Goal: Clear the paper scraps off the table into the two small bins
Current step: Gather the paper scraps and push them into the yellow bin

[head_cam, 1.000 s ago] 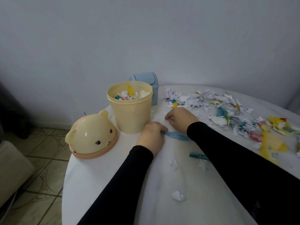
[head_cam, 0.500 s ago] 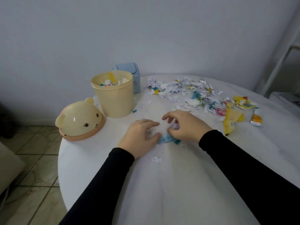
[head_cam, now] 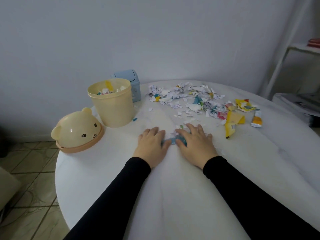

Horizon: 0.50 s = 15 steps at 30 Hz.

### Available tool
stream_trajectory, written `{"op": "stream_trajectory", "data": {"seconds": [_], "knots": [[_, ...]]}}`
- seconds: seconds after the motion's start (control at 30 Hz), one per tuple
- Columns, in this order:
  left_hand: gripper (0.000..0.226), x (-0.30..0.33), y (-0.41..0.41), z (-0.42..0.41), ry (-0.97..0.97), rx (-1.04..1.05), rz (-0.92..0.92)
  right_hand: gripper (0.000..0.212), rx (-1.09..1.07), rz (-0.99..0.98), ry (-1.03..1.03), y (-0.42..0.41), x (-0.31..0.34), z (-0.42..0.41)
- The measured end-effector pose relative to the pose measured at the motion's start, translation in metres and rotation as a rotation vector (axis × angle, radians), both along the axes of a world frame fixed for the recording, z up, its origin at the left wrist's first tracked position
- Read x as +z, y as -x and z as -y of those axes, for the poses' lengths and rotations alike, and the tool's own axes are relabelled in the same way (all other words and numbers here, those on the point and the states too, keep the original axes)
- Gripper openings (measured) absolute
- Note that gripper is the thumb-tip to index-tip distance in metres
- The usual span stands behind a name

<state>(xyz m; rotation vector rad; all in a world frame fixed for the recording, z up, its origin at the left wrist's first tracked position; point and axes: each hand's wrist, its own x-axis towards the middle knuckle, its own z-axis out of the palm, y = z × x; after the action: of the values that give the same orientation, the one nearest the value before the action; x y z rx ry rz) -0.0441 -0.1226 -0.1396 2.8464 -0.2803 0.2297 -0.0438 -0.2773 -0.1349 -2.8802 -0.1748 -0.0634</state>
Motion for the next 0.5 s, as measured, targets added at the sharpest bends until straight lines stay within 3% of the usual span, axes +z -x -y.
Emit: {"op": "stream_trajectory", "data": {"seconds": [0.07,0.13,0.2,0.27,0.37,0.5], "knots": [[0.039,0.002,-0.004,0.006,0.121,-0.048,0.058,0.044,-0.029,0.068,-0.016,0.004,0.005,0.004],[0.047,0.003,-0.003,0.012,0.165,0.039,0.089,0.046,-0.117,0.110,-0.075,0.010,0.010,0.010],[0.057,0.003,0.000,0.018,0.154,0.195,0.039,0.054,-0.264,0.026,-0.118,0.017,0.011,0.016],[0.067,-0.001,0.000,0.023,0.154,0.225,-0.049,0.063,-0.350,-0.120,-0.142,0.023,0.007,0.018],[0.070,-0.003,-0.002,0.034,0.152,0.095,-0.095,0.064,-0.286,-0.137,-0.224,0.021,-0.001,0.015],[0.065,-0.002,-0.001,0.050,0.102,-0.029,-0.037,0.063,-0.033,-0.061,-0.370,0.004,0.001,0.023]]}}
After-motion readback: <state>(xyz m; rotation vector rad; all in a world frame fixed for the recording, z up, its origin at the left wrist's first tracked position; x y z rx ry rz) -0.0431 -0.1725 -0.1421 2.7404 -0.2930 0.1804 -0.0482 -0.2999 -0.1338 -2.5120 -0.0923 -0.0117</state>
